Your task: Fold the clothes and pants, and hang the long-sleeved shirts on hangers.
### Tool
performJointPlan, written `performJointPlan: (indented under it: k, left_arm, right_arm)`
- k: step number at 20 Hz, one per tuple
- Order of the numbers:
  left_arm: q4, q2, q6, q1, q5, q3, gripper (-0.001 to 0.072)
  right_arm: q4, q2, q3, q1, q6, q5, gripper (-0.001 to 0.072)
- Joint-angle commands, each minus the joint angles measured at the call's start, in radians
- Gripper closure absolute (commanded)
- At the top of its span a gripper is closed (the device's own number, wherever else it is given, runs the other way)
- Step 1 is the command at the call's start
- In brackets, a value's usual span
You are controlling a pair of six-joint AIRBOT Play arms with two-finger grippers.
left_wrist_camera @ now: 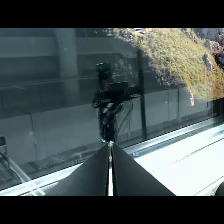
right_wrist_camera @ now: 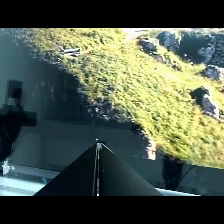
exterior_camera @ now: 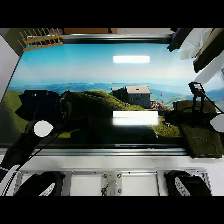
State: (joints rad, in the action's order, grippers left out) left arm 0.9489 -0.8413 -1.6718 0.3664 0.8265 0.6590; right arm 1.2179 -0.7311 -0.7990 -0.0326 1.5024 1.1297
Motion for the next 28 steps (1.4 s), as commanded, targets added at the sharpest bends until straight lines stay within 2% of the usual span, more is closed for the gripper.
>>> performJointPlan:
  k: [1,13,14,15,16,19,21,24,28]
  left_arm:
    - [0.000,0.000,-0.001,0.000,0.000,0.001,0.0684]
    - [0.012,0.001,0.002,-0.005,-0.020,0.001,0.0683]
    - [0.051,0.001,0.032,-0.025,-0.036,0.008,0.0530]
    - [0.112,0.001,0.056,-0.058,-0.033,0.028,0.0125]
    - [0.187,0.001,0.060,-0.096,-0.028,0.052,-0.0008]
    - [0.483,-0.005,0.060,-0.232,-0.023,0.103,-0.0001]
    - [0.607,-0.038,0.059,-0.309,-0.018,0.101,-0.0001]
    - [0.656,-0.161,0.060,-0.389,-0.018,0.100,-0.0001]
    - [0.655,-0.350,0.059,-0.401,-0.014,0.100,-0.0001]
  right_arm:
    - [0.000,-0.001,0.000,0.001,0.000,0.000,0.0694]
    - [0.000,-0.001,0.000,0.001,0.000,0.000,0.0694]
    - [0.000,-0.001,0.000,0.001,0.000,0.000,0.0695]
    - [0.000,-0.001,0.000,0.001,0.000,0.000,0.0694]
    - [0.000,-0.001,0.000,0.001,0.000,0.000,0.0694]
    - [0.000,-0.001,0.000,0.001,0.000,0.000,0.0695]
    - [0.000,-0.001,0.000,0.001,0.000,0.000,0.0694]
    - [0.000,-0.001,0.000,0.001,0.000,0.000,0.0694]
    - [0.000,-0.001,0.000,0.001,0.000,0.000,0.0695]
